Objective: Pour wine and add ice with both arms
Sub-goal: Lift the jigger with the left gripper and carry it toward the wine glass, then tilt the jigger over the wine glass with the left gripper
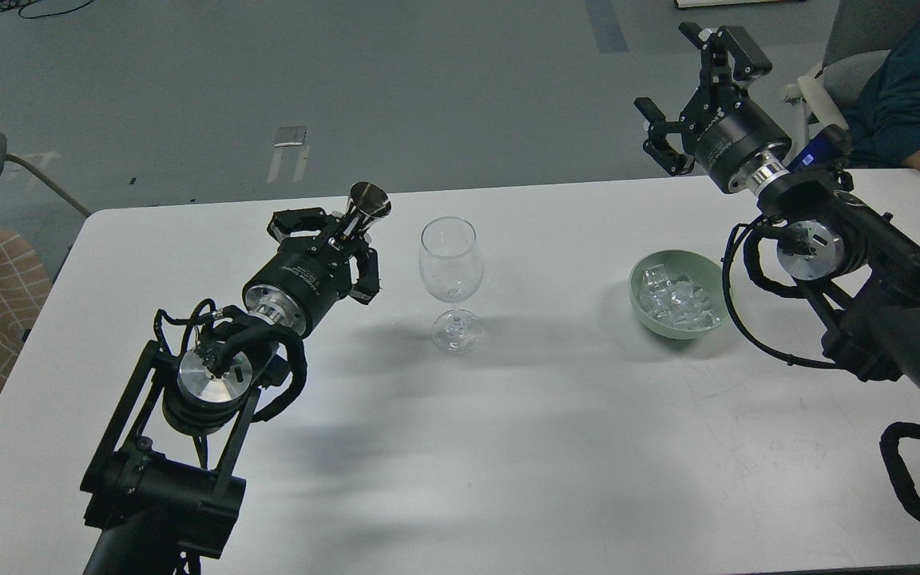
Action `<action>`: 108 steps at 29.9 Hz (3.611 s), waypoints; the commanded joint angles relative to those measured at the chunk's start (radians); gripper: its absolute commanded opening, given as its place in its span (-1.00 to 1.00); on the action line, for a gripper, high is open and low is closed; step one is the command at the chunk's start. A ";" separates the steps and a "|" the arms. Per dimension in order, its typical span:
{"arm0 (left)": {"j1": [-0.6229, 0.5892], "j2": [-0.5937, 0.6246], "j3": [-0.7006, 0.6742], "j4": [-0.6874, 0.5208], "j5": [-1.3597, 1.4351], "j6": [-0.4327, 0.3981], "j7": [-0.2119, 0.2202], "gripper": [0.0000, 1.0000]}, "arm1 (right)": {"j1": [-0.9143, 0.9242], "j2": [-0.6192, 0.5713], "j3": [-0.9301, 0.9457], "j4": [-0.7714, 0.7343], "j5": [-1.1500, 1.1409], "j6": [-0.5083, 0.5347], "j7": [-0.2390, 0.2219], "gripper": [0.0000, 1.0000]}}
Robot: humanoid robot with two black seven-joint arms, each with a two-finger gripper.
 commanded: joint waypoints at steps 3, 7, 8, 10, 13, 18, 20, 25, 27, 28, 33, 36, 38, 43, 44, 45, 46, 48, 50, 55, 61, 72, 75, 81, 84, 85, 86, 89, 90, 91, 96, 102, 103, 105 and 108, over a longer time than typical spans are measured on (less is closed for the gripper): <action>-0.005 0.000 0.009 -0.003 0.007 0.000 -0.002 -1.00 | 0.000 0.000 0.000 0.000 0.000 0.000 0.000 1.00; -0.005 0.000 0.024 -0.003 0.058 -0.005 0.000 -1.00 | -0.002 0.000 0.000 0.000 0.000 0.000 0.000 1.00; -0.005 0.000 0.033 -0.001 0.062 -0.005 -0.002 -1.00 | -0.002 0.000 0.000 0.000 0.000 0.000 0.002 1.00; -0.005 0.000 0.050 -0.001 0.078 -0.006 -0.002 -1.00 | -0.002 -0.002 0.000 0.000 0.000 0.000 0.000 1.00; -0.005 0.000 0.050 -0.001 0.090 -0.006 -0.002 -1.00 | -0.003 -0.005 0.000 0.000 0.000 0.000 0.000 1.00; -0.015 0.000 0.052 -0.001 0.092 -0.006 -0.002 -1.00 | -0.006 -0.005 0.000 0.000 0.000 0.000 0.000 1.00; -0.015 0.000 0.052 0.000 0.093 -0.005 -0.002 -1.00 | -0.006 -0.005 0.000 0.000 0.000 0.000 0.002 1.00; -0.016 0.000 0.053 0.000 0.115 -0.006 0.000 -1.00 | -0.006 -0.005 0.000 0.000 0.000 0.000 0.002 1.00; -0.016 0.000 0.053 0.000 0.116 -0.005 0.000 -1.00 | -0.006 -0.005 0.000 0.000 0.000 0.000 0.000 1.00; -0.018 0.000 0.053 0.002 0.116 -0.005 0.000 -1.00 | -0.006 -0.005 0.000 0.000 0.000 0.000 0.002 1.00; -0.031 0.000 0.055 0.008 0.122 -0.005 -0.002 -1.00 | -0.006 -0.005 0.000 0.000 0.000 0.000 0.002 1.00; -0.042 0.000 0.079 0.014 0.124 -0.005 -0.002 -1.00 | -0.006 -0.005 0.000 0.000 0.000 0.000 0.002 1.00; -0.044 0.000 0.088 0.014 0.138 -0.005 -0.002 -1.00 | -0.006 -0.005 0.000 0.000 0.000 0.000 0.002 1.00; -0.041 0.000 0.090 0.014 0.158 -0.005 -0.002 -1.00 | -0.009 -0.005 0.000 0.000 0.000 0.000 0.002 1.00; -0.041 0.000 0.090 0.014 0.158 -0.005 -0.002 -1.00 | -0.009 -0.005 0.000 0.000 0.000 0.000 0.002 1.00; -0.042 0.000 0.090 0.016 0.158 -0.005 -0.002 -1.00 | -0.009 -0.005 0.000 0.000 0.000 0.000 0.002 1.00; -0.042 0.000 0.090 0.016 0.158 -0.005 -0.002 -1.00 | -0.009 -0.005 0.000 0.000 0.000 0.000 0.002 1.00; -0.044 0.000 0.090 0.016 0.159 -0.005 -0.002 -1.00 | -0.009 -0.005 0.000 0.000 0.000 0.000 0.002 1.00; -0.044 0.000 0.092 0.016 0.176 -0.005 -0.002 -1.00 | -0.009 -0.005 0.000 0.000 0.000 0.000 0.002 1.00; -0.044 0.000 0.092 0.016 0.201 -0.005 -0.002 -1.00 | -0.009 -0.005 0.000 0.000 0.000 0.000 0.002 1.00; -0.047 0.000 0.128 0.016 0.217 -0.006 -0.003 -1.00 | -0.011 -0.007 0.000 0.000 0.000 0.000 0.002 1.00; -0.047 0.000 0.134 0.016 0.245 -0.008 -0.005 -1.00 | -0.011 -0.010 0.003 0.000 0.000 0.000 0.002 1.00; -0.045 0.000 0.134 0.019 0.279 -0.010 -0.005 -1.00 | -0.011 -0.010 0.002 0.000 0.000 0.000 0.003 1.00; -0.047 0.000 0.134 0.019 0.282 -0.010 -0.005 -1.00 | -0.016 -0.008 0.002 0.000 0.000 0.000 0.003 1.00; -0.048 0.000 0.134 0.019 0.290 -0.010 -0.005 -1.00 | -0.016 -0.008 0.002 0.000 0.000 0.000 0.003 1.00; -0.048 0.000 0.134 0.019 0.291 -0.010 -0.005 -1.00 | -0.016 -0.008 0.002 0.000 0.000 0.000 0.003 1.00; -0.048 0.000 0.134 0.019 0.293 -0.010 -0.005 -1.00 | -0.016 -0.008 0.002 0.000 0.000 0.000 0.003 1.00; -0.050 0.000 0.134 0.017 0.293 -0.011 -0.005 -1.00 | -0.016 -0.008 0.002 0.000 0.000 0.000 0.003 1.00; -0.050 0.000 0.134 0.017 0.294 -0.011 -0.005 -1.00 | -0.016 -0.008 0.002 0.000 0.000 0.000 0.003 1.00; -0.056 0.000 0.134 0.017 0.296 -0.011 -0.005 -1.00 | -0.016 -0.007 0.002 0.000 0.000 0.000 0.003 1.00; -0.068 0.000 0.134 0.017 0.297 -0.013 -0.005 -1.00 | -0.016 -0.008 0.002 0.000 0.000 0.000 0.003 1.00; -0.068 0.000 0.133 0.014 0.332 -0.026 -0.005 -1.00 | -0.017 -0.008 0.000 0.000 0.000 0.000 0.003 1.00; -0.068 0.000 0.133 0.014 0.336 -0.026 -0.005 -1.00 | -0.017 -0.008 0.002 0.000 0.000 0.000 0.003 1.00; -0.070 0.000 0.133 0.014 0.336 -0.028 -0.003 -1.00 | -0.017 -0.008 0.002 0.000 0.000 0.000 0.003 1.00; -0.076 0.000 0.134 0.014 0.337 -0.028 -0.005 -1.00 | -0.017 -0.008 0.002 0.000 0.000 0.000 0.003 1.00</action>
